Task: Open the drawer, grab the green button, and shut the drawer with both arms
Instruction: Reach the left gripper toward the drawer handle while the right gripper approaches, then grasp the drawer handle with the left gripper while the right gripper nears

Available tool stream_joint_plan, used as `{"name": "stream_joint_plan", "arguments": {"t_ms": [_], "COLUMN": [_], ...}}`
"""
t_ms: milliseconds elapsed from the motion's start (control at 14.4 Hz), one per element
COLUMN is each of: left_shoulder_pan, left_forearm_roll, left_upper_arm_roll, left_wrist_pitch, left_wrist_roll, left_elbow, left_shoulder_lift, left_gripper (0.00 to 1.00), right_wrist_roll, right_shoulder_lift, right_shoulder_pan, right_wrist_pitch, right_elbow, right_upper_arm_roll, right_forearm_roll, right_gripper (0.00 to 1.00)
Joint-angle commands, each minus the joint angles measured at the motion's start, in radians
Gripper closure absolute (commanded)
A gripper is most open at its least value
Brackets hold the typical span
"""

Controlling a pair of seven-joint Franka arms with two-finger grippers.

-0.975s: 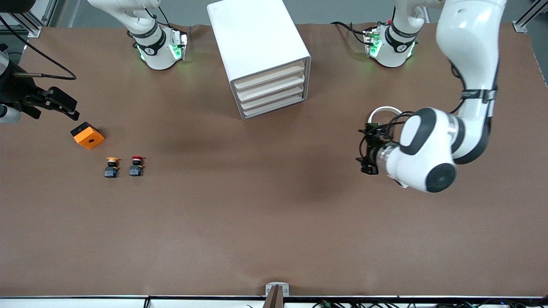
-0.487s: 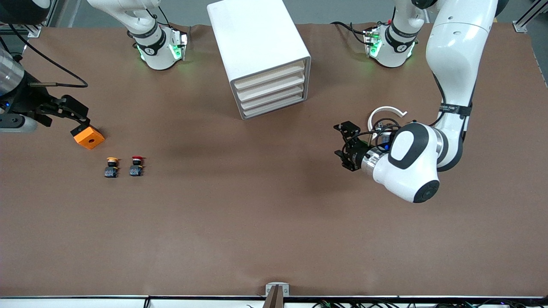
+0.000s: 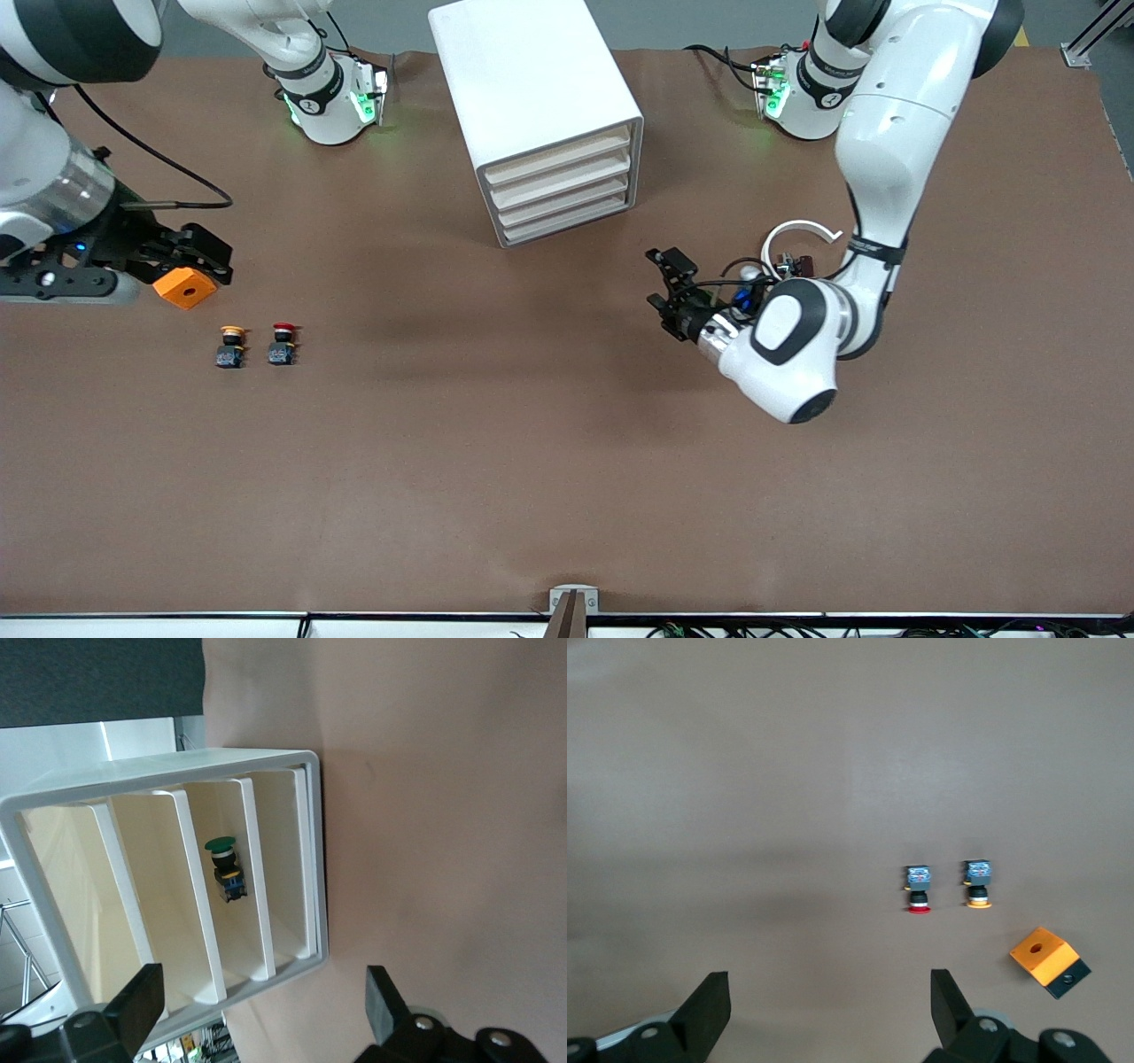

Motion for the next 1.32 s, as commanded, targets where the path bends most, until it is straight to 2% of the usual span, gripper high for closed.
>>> {"name": "stream_joint_plan", "arguments": {"t_ms": [0,209,348,487,627,835,975,1184,1253], "left_shoulder_pan": [-0.022,-0.095,-0.099,-0.103,-0.175,-0.235,-0.263,-0.293,-0.313], "left_forearm_roll": [-0.018,-0.046,-0.104,-0.199,-0.207,-0.207,-0.215,-0.216,-0.216], "left_upper_arm_roll": [0.008,0.011,0.013,0.014,0.016,0.016,0.014,0.008,0.008], "left_wrist_pitch": [-0.015,-0.009,-0.003,0.018,0.072,0.08,0.085,0.114,0.129], "left_wrist_roll": [-0.036,-0.042,-0.076,-0.073,-0.071,-0.058,-0.015,0.042,0.057], "left_elbow": [0.012,0.012,0.015,0.017,0.015,0.012,-0.012,-0.037,-0.046], "left_shoulder_lift": [0.028,0.072,0.12,0.173,0.19,0.203,0.194,0.19,0.192], "left_gripper": [0.0,0.0,0.0,0.16,0.17,0.18,0.25,0.28,0.32], "right_wrist_roll": [0.022,0.053,0.056,0.088,0.178,0.313,0.351,0.432,0.47], "right_shoulder_lift": [0.049,0.051,0.051,0.052,0.052,0.068,0.069,0.078,0.082], "right_shoulder_pan": [0.043,0.067,0.086,0.122,0.158,0.218,0.243,0.274,0.286], "right_wrist_pitch": [0.026,0.033,0.034,0.034,0.034,0.034,0.034,0.034,0.034], "right_elbow": [0.039,0.044,0.045,0.063,0.065,0.076,0.076,0.077,0.079], "right_upper_arm_roll": [-0.004,-0.004,-0.001,-0.002,-0.002,-0.002,-0.002,-0.002,-0.002], "right_forearm_roll": [-0.012,-0.018,-0.012,-0.015,-0.018,-0.018,-0.018,-0.018,-0.018], "right_gripper": [0.0,0.0,0.0,0.0,0.0,0.0,0.0,0.0,0.0]}}
